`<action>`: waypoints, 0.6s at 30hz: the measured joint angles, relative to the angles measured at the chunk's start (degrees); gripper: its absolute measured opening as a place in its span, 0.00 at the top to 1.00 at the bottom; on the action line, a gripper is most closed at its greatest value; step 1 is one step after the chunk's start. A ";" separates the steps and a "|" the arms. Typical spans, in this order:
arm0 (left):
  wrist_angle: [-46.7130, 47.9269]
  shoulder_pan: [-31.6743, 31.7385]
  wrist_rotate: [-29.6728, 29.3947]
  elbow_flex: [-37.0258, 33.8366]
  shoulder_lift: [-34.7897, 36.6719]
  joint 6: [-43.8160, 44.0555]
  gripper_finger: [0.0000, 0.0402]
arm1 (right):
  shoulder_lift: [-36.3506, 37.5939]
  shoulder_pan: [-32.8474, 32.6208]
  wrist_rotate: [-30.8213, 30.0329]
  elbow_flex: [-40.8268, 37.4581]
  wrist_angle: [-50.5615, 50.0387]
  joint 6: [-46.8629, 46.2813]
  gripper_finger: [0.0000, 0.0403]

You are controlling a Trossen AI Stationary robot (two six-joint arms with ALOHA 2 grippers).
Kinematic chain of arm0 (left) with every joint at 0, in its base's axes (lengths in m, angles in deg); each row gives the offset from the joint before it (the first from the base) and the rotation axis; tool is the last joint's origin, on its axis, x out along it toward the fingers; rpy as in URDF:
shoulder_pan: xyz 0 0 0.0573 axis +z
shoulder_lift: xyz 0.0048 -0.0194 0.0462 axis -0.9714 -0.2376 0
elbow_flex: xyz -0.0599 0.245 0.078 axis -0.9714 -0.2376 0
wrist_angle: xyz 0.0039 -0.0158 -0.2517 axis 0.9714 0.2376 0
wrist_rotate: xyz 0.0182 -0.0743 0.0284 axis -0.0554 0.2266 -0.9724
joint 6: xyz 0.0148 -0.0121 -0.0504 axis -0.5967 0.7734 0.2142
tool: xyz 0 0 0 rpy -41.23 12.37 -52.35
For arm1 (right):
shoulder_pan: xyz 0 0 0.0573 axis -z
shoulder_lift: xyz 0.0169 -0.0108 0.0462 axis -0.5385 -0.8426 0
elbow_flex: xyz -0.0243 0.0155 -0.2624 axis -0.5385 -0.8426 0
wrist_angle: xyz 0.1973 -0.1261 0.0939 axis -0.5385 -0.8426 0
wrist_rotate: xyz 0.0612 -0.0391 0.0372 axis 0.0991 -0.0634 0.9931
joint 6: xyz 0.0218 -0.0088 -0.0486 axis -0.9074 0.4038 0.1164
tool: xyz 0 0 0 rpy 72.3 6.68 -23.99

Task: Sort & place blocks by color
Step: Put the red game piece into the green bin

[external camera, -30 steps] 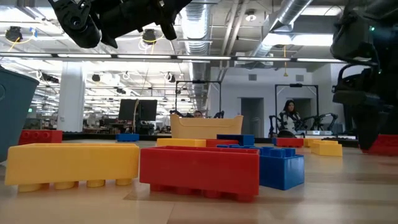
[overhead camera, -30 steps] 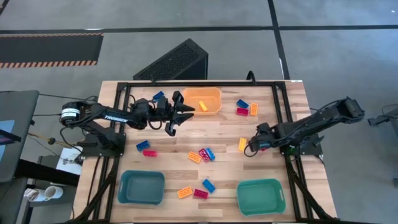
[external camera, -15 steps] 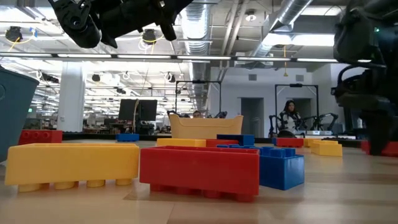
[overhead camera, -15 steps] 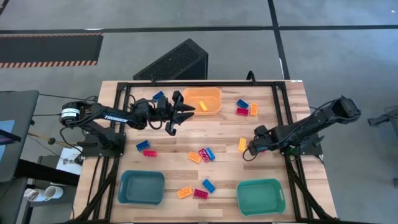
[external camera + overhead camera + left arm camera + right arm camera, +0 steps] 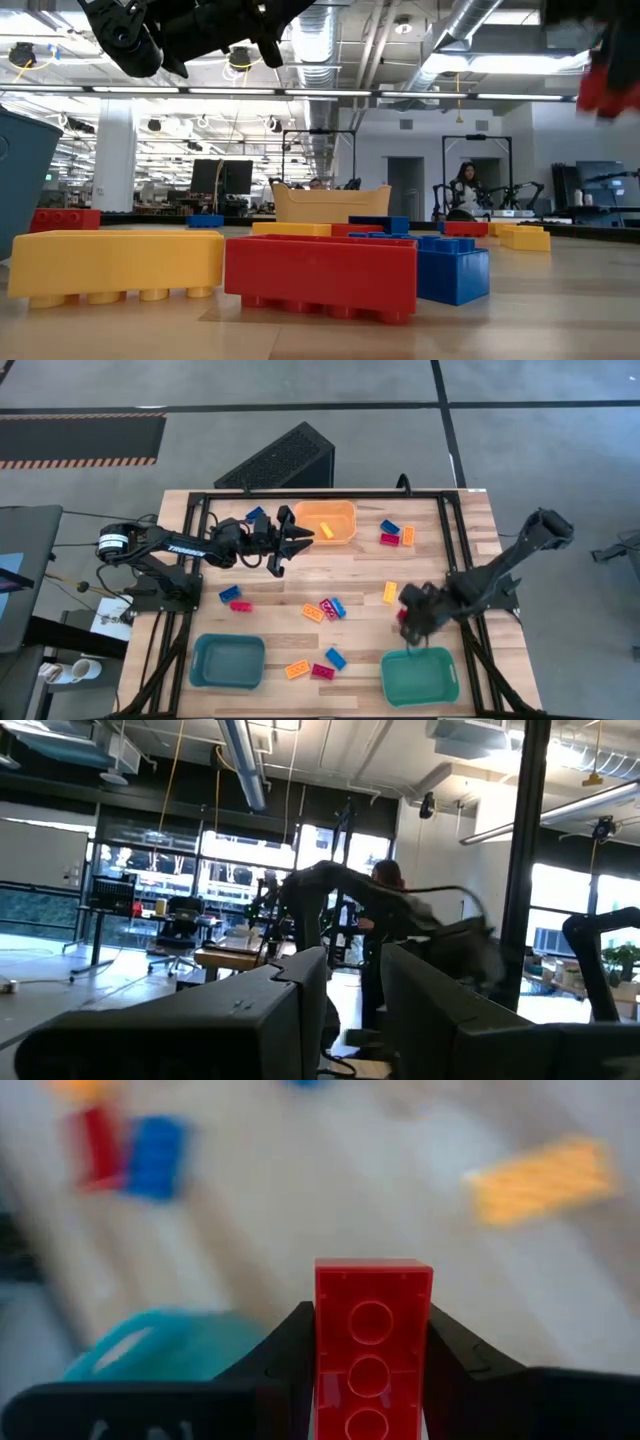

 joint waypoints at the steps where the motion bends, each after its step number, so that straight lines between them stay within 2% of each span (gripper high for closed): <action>1: 0.39 0.00 0.00 0.00 0.00 0.02 0.78 | -0.87 -1.86 -0.67 1.17 1.53 0.49 0.68; 6: 0.86 -0.02 -0.23 0.00 0.00 0.09 0.78 | -6.98 -9.19 -1.41 5.66 2.04 -2.76 0.67; 11: 1.44 -0.07 -0.33 0.00 0.00 0.11 0.78 | -14.32 -14.96 2.81 8.36 2.24 -6.10 0.62; 18: 2.06 -0.20 -0.68 0.00 -0.02 0.68 0.78 | -21.35 -16.16 9.04 9.26 2.01 -13.39 0.57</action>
